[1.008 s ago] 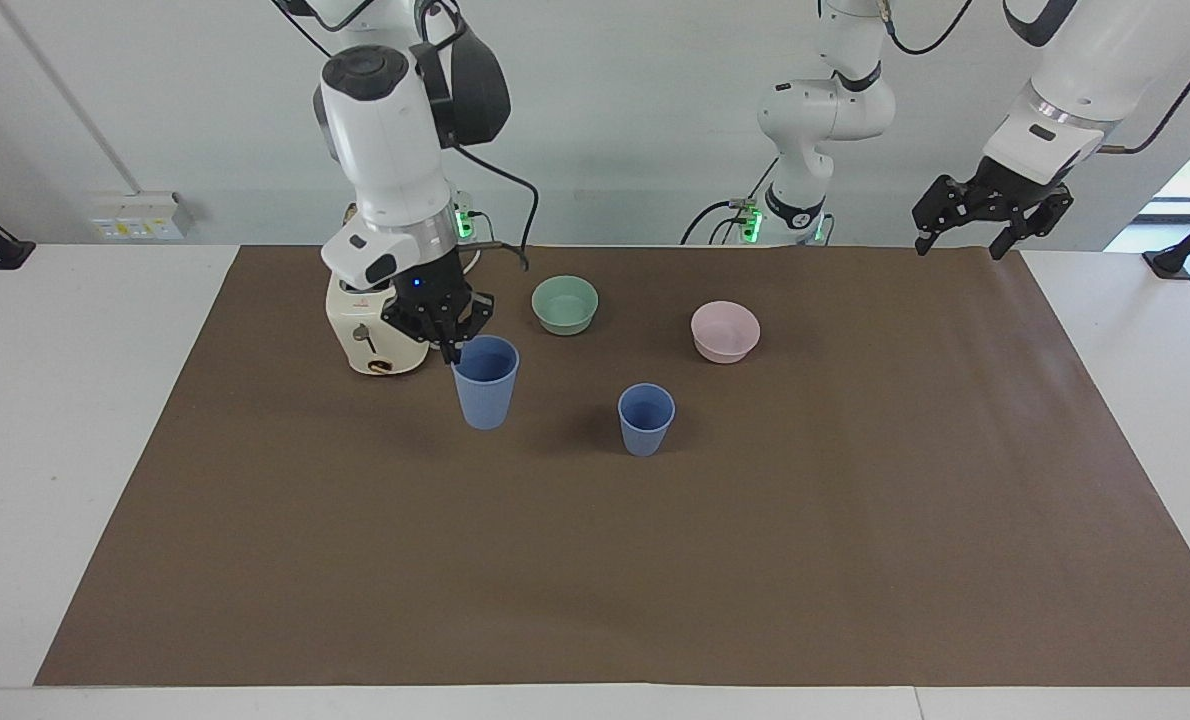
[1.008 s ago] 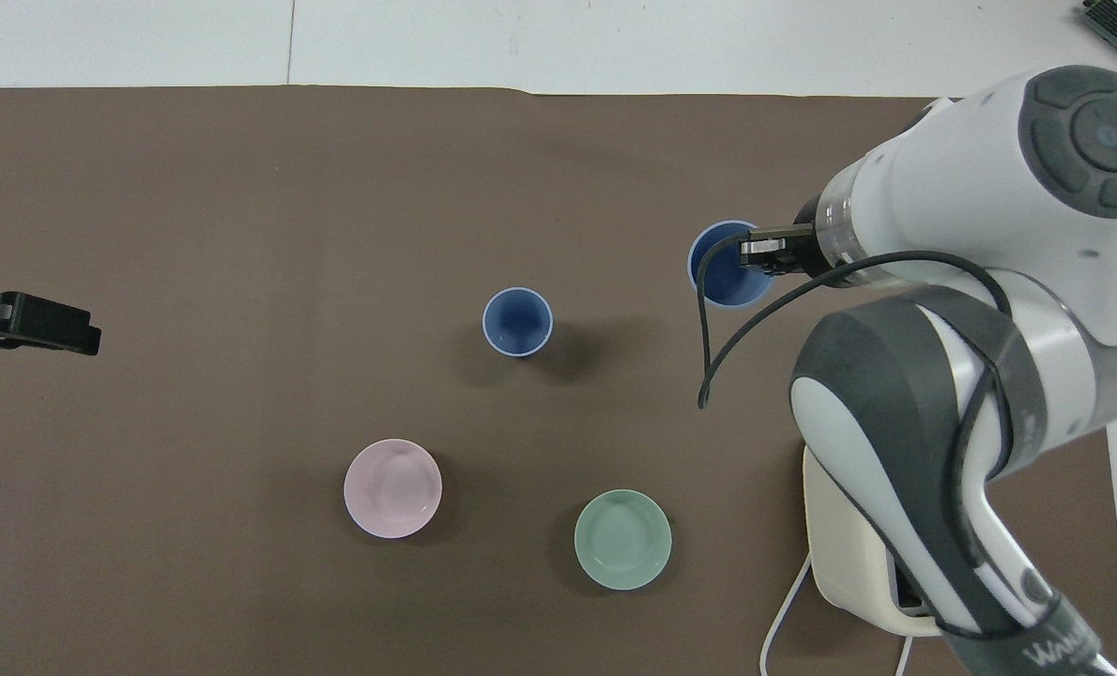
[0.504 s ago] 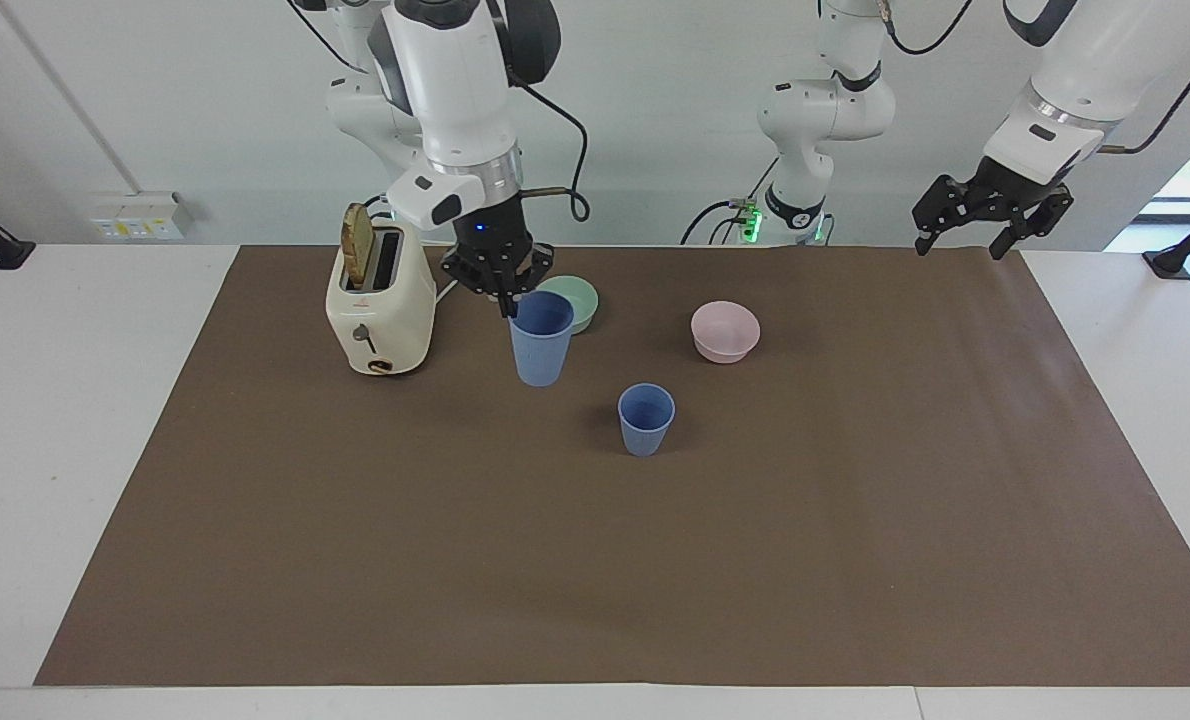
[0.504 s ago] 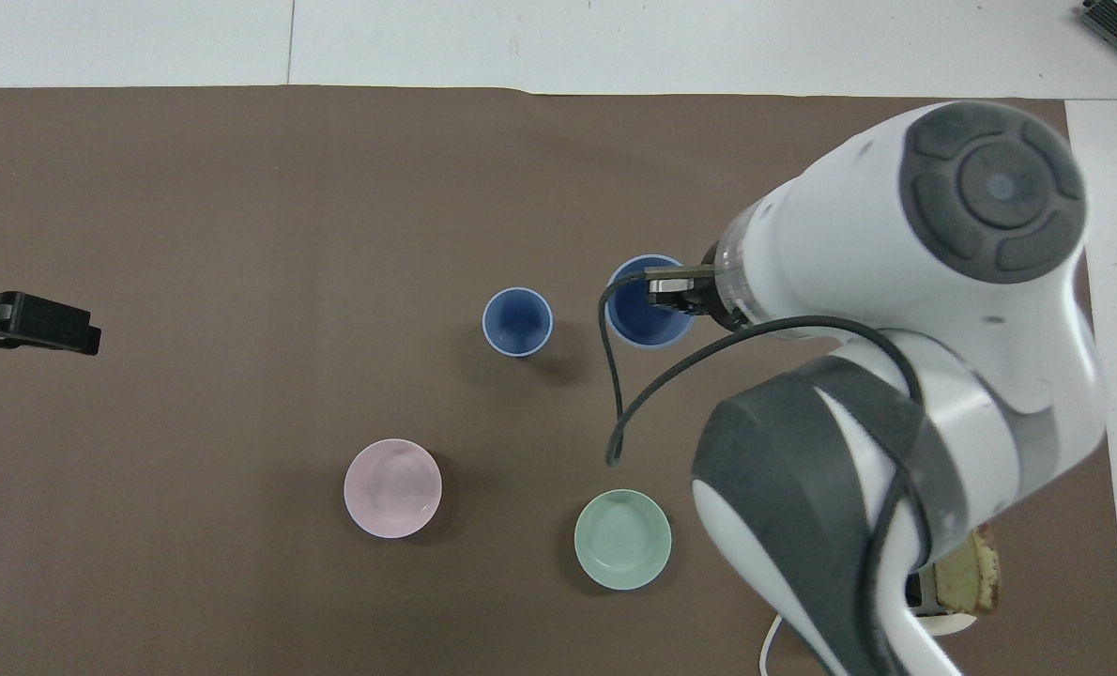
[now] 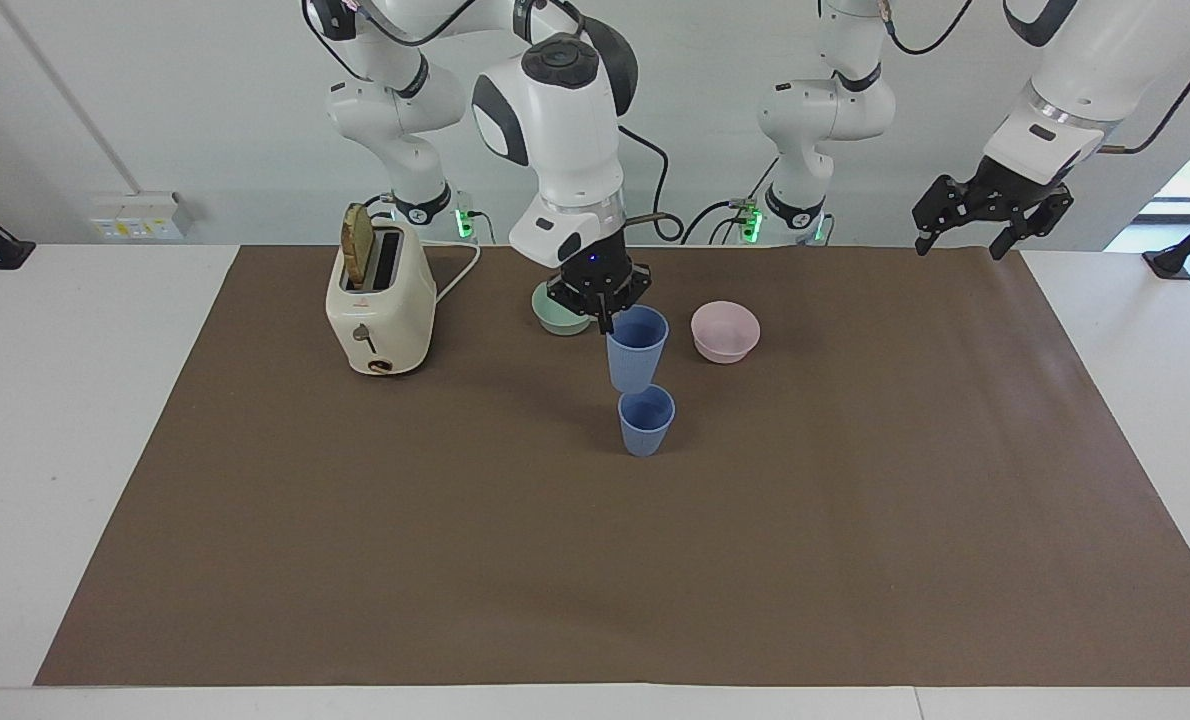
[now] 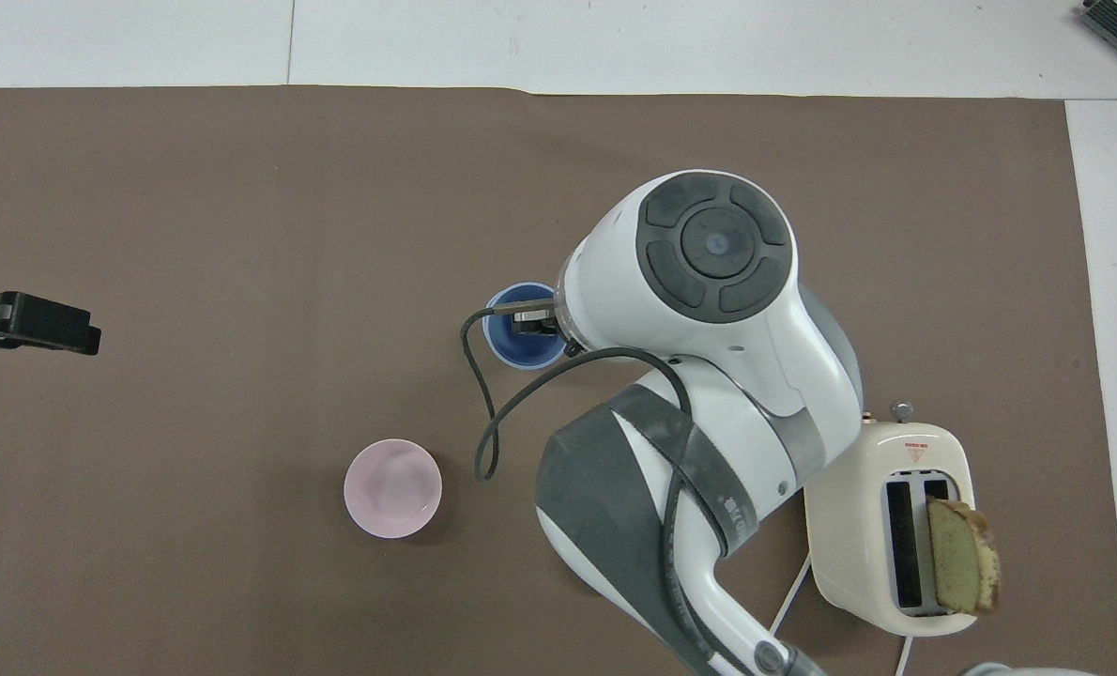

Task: Stack blue cups with both arms
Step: 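Lower the held cup into the centered cup and open the right gripper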

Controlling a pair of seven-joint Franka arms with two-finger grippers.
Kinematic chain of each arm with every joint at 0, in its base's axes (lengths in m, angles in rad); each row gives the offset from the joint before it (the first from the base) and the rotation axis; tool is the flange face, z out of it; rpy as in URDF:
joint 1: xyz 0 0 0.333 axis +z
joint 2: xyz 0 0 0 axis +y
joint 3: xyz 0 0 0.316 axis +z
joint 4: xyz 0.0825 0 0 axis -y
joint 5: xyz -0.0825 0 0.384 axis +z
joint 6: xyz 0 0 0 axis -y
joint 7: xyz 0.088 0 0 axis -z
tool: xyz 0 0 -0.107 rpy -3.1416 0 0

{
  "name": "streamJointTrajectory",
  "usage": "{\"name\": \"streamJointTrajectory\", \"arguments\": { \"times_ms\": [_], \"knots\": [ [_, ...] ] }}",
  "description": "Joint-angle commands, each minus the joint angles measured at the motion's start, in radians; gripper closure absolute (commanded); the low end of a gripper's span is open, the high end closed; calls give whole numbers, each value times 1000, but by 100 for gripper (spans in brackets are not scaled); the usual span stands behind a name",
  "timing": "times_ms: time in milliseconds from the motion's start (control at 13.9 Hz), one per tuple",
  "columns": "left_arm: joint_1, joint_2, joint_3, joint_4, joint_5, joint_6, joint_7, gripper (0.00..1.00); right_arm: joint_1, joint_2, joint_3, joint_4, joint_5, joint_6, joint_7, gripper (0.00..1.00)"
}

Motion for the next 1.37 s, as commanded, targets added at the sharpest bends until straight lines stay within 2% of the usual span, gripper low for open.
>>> {"name": "streamJointTrajectory", "arguments": {
  "times_ms": [0, 288, 648, 1297],
  "knots": [
    [11, -8, -7, 3, 17, -17, 5, 0, 18, 60, 11, 52, 3, 32, -10, 100],
    [11, -8, -7, 3, 17, -17, 5, 0, -1, 64, 11, 39, 10, 86, -51, 100],
    [10, -8, -7, 3, 17, -17, 5, 0, -24, 64, 11, -9, 24, 95, -68, 100],
    [11, -8, -7, 3, 17, -17, 5, 0, -24, 123, 11, -32, 56, 135, -73, 100]
  ]
}}
